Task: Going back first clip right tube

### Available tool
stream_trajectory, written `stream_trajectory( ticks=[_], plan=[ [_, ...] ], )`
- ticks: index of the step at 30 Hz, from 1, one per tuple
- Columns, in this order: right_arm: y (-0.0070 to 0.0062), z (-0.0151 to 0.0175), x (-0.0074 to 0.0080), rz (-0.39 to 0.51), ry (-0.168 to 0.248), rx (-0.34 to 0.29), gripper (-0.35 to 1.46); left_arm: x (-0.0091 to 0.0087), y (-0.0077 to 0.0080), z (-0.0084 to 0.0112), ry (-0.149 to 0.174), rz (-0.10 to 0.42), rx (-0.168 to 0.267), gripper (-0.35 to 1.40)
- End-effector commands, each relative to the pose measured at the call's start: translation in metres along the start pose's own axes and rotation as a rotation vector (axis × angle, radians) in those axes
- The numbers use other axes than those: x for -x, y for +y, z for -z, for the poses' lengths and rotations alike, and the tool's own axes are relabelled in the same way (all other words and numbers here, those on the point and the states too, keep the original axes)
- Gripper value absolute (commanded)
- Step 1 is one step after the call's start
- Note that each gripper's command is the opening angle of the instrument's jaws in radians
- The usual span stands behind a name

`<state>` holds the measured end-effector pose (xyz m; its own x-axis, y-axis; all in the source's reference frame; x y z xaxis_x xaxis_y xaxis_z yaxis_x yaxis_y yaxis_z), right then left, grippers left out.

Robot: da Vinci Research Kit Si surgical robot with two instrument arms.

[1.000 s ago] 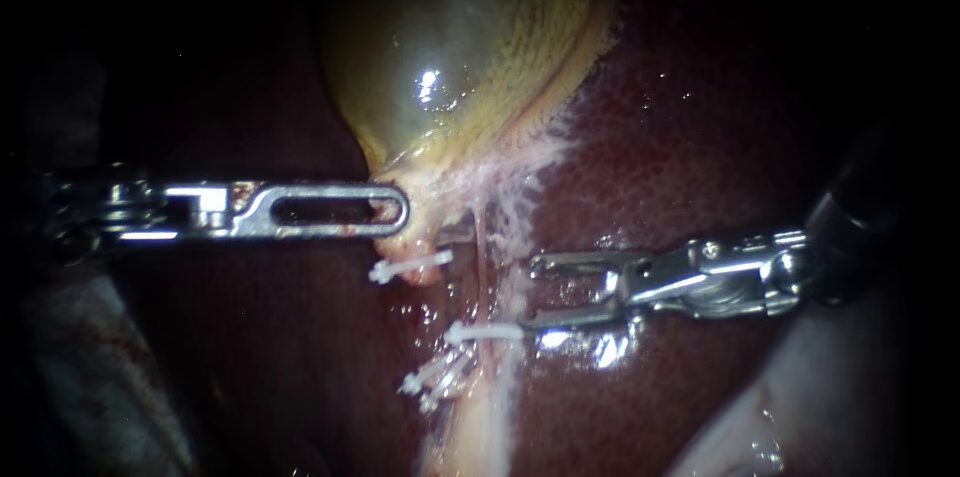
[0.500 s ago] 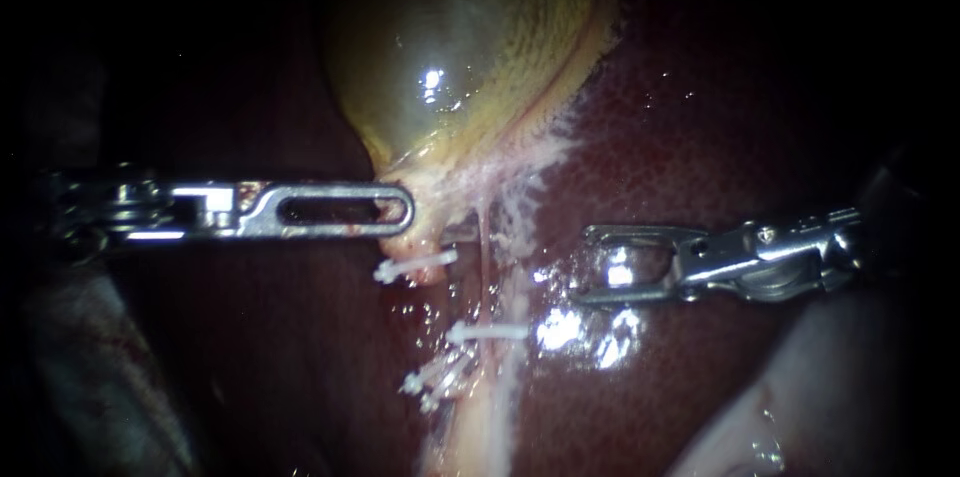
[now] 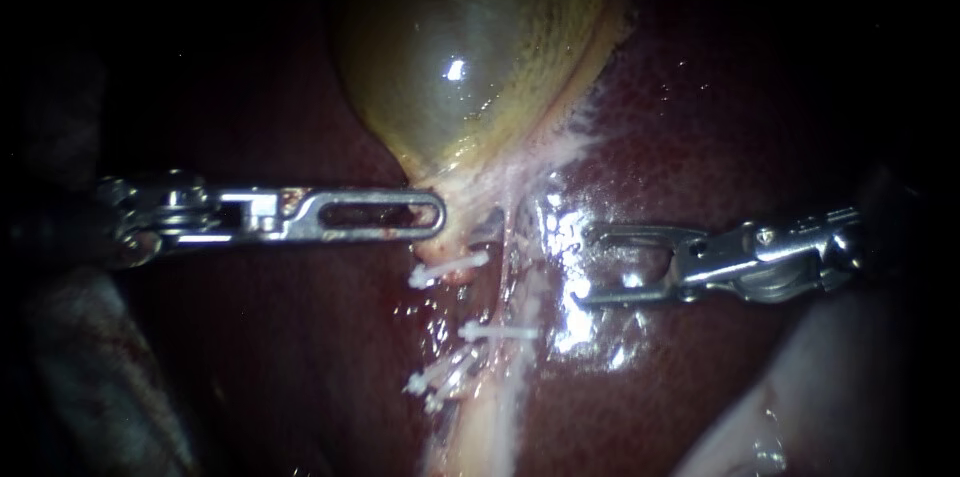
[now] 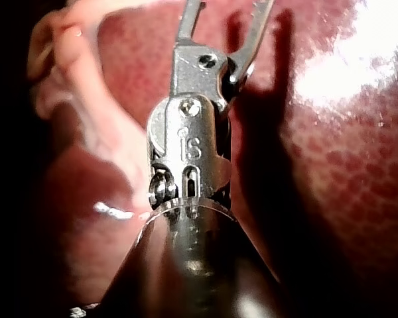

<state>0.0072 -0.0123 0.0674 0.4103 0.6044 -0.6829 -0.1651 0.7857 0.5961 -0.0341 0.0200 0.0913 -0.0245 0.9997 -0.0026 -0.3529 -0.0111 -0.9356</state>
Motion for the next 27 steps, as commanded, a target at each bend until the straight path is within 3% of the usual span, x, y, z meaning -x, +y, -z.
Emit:
stream_trajectory(
  ticks=[1, 10, 27],
  plan=[
    [0.0000, 0.0000, 0.0000, 0.000, -0.001, -0.001, 0.48, 0.0000, 0.0000, -0.0002, 0.000, 0.000, 0.000, -0.35],
    [-0.0001, -0.0002, 0.0001, 0.000, 0.000, 0.000, 0.48, -0.0005, -0.0001, -0.0012, 0.001, 0.001, 0.000, -0.35],
    [-0.0002, -0.0004, 0.0001, 0.000, 0.000, 0.004, 0.48, -0.0004, 0.0000, -0.0013, -0.001, 0.001, 0.002, -0.35]
  ],
)
